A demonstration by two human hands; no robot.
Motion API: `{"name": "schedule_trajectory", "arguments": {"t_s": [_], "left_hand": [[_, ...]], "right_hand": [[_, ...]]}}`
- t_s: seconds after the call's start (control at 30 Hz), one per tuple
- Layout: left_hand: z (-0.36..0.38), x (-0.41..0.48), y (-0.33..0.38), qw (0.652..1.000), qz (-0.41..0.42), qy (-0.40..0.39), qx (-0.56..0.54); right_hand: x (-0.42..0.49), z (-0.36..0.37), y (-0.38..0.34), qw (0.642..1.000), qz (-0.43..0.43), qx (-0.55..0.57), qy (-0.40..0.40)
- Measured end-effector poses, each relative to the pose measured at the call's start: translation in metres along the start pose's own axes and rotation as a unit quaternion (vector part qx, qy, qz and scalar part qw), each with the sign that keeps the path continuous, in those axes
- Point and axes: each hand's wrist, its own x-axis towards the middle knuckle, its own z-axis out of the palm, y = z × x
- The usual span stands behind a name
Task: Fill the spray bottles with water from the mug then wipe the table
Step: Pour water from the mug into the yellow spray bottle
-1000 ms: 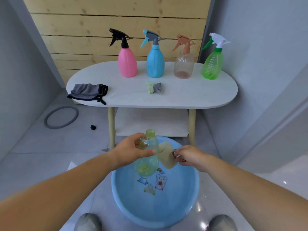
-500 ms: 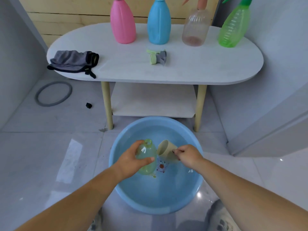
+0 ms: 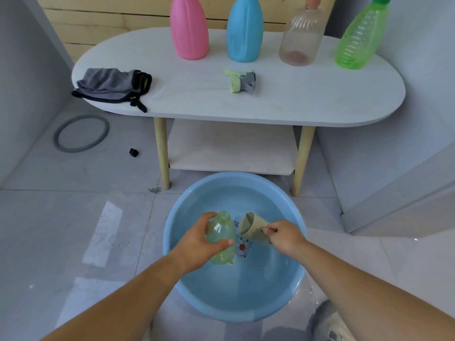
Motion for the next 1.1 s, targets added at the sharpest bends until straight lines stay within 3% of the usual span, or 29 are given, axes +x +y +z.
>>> {"name": "schedule_trajectory", "arguments": {"t_s": [0.43,0.63,0.9,1.1], "left_hand": [[-0.018,-0.007,0.022,0.999,0.023,0.029,0.032],[-0.055,-0.026,0.067,0.992,0.082,0.056,0.077],[-0.093,-0.062,0.134,0.963,0.114,0.037,0.241],[-0.100,-0.091,0.171,0.955,0.156,0.068,0.243]], "right_hand": [[-0.018,-0.018,-0.009,0.984,-0.006,0.176,0.021],[-0.055,-0.057,-0.046,0.961,-0.074,0.266,0.025],[-0.124,-0.127,-0.097,0.936,-0.185,0.296,0.053],[-0.178,-0.164,-0.122,0.902,-0.277,0.323,0.071]]}}
